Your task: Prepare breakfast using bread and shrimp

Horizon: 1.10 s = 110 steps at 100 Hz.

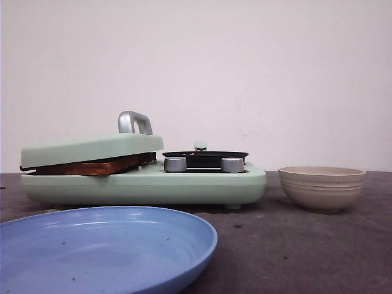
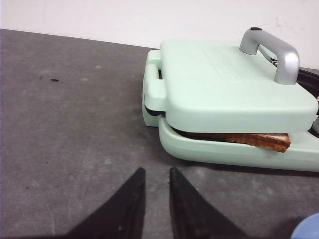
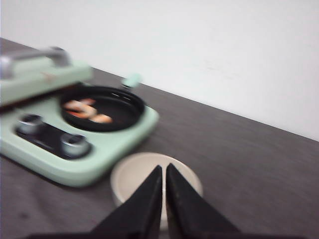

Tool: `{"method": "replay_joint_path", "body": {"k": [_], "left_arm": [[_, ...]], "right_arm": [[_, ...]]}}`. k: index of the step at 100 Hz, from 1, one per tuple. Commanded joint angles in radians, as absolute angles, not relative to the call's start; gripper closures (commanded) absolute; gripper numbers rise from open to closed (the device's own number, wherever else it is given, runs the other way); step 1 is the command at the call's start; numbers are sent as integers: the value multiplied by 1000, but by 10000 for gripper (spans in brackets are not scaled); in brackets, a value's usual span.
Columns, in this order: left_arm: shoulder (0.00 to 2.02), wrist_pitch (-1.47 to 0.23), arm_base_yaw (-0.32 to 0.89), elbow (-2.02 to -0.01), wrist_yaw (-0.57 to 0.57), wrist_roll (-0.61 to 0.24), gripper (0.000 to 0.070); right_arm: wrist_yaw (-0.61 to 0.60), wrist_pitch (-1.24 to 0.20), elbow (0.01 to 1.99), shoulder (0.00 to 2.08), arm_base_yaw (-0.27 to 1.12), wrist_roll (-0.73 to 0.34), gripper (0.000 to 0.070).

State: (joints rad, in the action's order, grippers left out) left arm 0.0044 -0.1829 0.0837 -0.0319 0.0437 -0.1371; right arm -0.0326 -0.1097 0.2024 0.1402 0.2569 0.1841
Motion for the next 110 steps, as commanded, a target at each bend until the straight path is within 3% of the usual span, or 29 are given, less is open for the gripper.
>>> {"method": "replay_joint_path", "body": {"k": [1, 23, 33, 86, 110], "left_arm": [[5, -187, 86, -14, 49, -124, 674], [4, -187, 86, -14, 49, -124, 674], [5, -186, 85, -14, 48, -124, 674], [4, -187, 85, -15, 49, -124, 674], [4, -187, 85, -15, 49, -124, 674]], "right_arm": [[-37, -105, 167, 87, 245, 202, 699], [-37, -50, 9, 4, 228, 190, 699], [-34, -193, 12, 4, 226, 176, 699], [2, -188, 12, 4, 152, 18, 699], [-15, -188, 12, 4, 103, 41, 699]]}}
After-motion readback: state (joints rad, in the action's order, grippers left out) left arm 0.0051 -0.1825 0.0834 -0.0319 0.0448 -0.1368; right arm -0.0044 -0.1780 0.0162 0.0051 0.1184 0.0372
